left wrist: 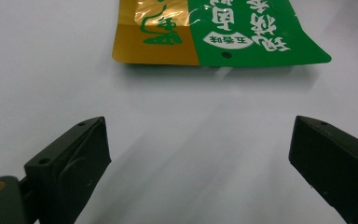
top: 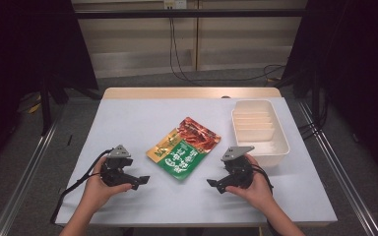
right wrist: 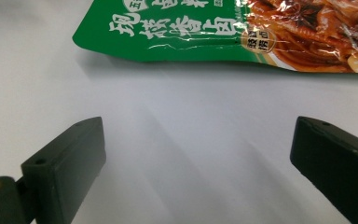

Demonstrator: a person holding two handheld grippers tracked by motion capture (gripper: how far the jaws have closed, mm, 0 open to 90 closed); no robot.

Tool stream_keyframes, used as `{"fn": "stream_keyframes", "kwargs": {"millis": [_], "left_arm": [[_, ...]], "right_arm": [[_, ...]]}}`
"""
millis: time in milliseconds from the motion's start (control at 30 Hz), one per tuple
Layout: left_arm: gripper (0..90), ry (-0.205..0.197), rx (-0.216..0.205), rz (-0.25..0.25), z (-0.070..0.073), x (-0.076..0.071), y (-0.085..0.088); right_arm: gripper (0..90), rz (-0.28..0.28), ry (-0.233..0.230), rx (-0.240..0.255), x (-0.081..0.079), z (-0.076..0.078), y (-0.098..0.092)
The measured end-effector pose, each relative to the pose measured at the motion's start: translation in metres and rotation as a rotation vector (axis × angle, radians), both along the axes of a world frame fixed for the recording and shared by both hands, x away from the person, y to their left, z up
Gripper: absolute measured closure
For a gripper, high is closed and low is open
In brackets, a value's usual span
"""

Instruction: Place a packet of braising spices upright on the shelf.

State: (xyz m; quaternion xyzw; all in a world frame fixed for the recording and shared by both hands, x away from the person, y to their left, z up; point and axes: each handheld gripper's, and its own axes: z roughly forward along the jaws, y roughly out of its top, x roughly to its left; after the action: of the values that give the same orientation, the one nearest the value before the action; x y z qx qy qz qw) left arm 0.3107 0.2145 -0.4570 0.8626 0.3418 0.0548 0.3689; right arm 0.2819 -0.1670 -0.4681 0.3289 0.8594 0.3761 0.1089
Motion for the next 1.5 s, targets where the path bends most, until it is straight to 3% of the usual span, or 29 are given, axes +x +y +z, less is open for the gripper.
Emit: {"fn": "stream_keyframes", "kwargs": {"millis": [200, 467, 700, 733, 800, 1133, 1267, 1500], "left_arm": [[4.9, 0.042, -0.028, 0.03, 0.0, 0.0, -0.006], [5.7, 0.073, -0.055, 0.05, 0.0, 0.0, -0.013], [6.3, 0.098, -0.045, 0.026, -0.001, -0.001, -0.021], [6.3, 0.111, -0.063, 0.028, -0.002, -0.001, -0.024], [6.5, 0.107, -0.046, 0.023, -0.002, 0.0, -0.026], [6.5, 0.131, -0.034, 0.046, -0.003, 0.008, -0.044], [6.8, 0.154, -0.05, 0.074, -0.009, 0.012, -0.049], [7.0, 0.167, -0.066, 0.062, -0.013, 0.014, -0.058]], "right_arm": [[3.1, 0.0, -0.003, -0.028, 0.0, -0.002, 0.001], [3.7, 0.004, -0.014, -0.029, 0.0, -0.001, 0.002], [3.9, 0.002, -0.021, -0.028, 0.0, 0.001, 0.002], [3.9, 0.002, -0.02, -0.026, 0.0, 0.001, 0.002], [3.9, 0.006, -0.015, -0.02, 0.0, 0.0, 0.002], [3.9, 0.018, -0.016, -0.03, -0.001, -0.001, 0.007], [3.9, 0.014, -0.024, -0.034, -0.001, 0.0, 0.007], [4.3, 0.012, -0.021, -0.026, -0.001, 0.0, 0.006]]}}
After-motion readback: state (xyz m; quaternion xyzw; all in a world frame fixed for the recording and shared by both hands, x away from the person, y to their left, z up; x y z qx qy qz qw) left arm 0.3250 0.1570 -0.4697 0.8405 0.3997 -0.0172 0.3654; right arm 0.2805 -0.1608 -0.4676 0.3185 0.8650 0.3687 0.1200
